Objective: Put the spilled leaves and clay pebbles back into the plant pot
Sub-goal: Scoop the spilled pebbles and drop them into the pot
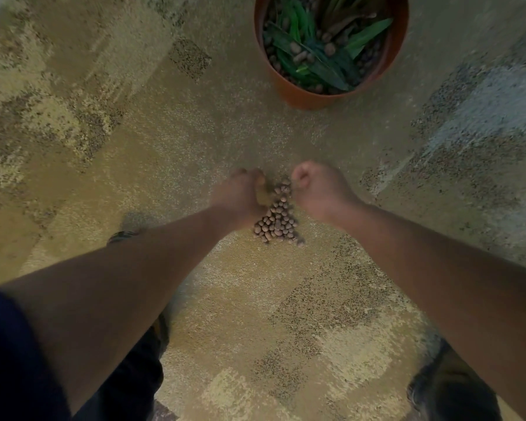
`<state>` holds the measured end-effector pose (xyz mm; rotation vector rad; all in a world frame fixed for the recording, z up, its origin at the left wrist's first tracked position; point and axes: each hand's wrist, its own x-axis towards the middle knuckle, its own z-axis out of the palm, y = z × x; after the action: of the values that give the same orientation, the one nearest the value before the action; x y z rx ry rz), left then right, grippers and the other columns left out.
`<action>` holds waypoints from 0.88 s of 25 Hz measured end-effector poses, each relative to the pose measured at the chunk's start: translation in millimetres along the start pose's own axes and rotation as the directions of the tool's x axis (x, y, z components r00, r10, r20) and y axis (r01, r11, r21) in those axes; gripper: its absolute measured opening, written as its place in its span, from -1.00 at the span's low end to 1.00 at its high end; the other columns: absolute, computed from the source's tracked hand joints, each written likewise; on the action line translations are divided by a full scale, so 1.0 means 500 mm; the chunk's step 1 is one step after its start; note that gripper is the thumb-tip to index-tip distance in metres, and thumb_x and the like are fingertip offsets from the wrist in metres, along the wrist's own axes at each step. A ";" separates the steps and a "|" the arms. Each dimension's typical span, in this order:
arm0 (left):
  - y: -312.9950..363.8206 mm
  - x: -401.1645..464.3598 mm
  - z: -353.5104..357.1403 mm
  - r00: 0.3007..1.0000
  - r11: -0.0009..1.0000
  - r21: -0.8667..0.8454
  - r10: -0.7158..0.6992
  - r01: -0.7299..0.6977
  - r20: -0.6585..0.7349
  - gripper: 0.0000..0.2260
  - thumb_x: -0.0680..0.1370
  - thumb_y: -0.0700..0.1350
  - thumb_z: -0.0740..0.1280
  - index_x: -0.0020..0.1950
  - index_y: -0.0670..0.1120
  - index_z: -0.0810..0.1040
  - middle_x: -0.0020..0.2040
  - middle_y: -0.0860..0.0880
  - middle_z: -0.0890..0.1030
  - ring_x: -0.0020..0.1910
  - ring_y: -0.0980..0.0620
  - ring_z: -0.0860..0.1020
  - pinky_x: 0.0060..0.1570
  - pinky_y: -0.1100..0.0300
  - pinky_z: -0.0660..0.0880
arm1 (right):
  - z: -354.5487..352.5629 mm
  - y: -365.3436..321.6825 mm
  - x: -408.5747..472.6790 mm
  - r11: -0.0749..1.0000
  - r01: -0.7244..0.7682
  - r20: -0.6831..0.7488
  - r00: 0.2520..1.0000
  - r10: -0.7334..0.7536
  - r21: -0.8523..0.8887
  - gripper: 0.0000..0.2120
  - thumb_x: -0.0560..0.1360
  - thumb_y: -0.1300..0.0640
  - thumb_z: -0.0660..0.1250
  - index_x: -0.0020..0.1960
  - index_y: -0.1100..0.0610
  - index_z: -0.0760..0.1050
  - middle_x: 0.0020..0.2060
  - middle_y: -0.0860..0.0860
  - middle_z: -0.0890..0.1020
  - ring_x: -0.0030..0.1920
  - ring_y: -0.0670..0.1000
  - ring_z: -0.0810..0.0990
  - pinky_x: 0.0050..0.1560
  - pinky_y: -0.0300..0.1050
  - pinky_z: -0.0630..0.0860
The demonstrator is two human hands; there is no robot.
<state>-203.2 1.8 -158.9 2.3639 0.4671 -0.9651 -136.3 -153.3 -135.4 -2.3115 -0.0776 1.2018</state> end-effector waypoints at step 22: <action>-0.164 -0.052 0.085 0.920 0.924 -0.305 -0.309 0.231 -0.240 -0.71 0.57 -0.39 0.24 -0.17 -0.02 0.56 -0.13 0.01 0.59 -0.12 0.00 0.55 -0.15 0.22 0.41 | 0.174 0.116 -0.048 0.984 -0.175 -0.021 0.985 0.174 -0.021 -0.89 0.54 0.19 0.44 -0.02 0.12 0.51 -0.22 -0.03 0.58 -0.25 -0.06 0.57 -0.39 -0.28 0.41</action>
<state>-284.5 38.6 -194.3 2.2260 0.9996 -0.6236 -228.8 -172.7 -185.6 -2.3894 0.1210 1.2692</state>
